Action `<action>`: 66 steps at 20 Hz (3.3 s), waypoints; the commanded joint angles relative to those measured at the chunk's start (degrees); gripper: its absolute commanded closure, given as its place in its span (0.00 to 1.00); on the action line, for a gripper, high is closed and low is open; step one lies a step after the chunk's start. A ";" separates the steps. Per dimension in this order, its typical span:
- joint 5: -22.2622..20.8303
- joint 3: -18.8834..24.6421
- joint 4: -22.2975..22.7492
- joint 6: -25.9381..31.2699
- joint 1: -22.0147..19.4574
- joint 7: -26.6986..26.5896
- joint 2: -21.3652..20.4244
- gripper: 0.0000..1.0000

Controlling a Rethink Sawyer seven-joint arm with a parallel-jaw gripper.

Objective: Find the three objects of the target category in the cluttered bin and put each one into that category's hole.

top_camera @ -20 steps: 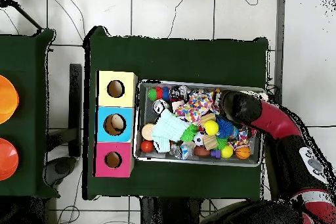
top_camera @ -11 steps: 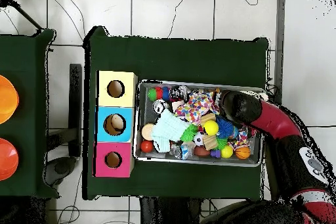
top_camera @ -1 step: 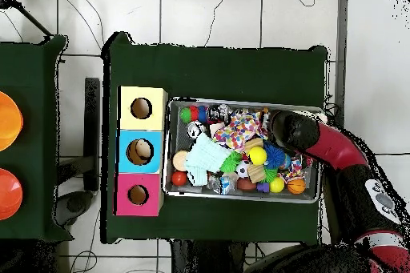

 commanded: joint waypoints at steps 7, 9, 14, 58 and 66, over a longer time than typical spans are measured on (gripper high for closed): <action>-2.18 2.77 1.00 3.70 0.07 0.27 -1.07 1.00; -2.08 2.86 1.08 4.40 0.03 -0.06 -1.75 1.00; -2.09 3.20 1.45 4.21 -0.34 -0.35 -2.20 1.00; -0.92 2.23 8.20 7.16 -0.05 2.48 -11.26 1.00; -1.38 1.18 7.65 3.91 0.73 4.63 -11.30 1.00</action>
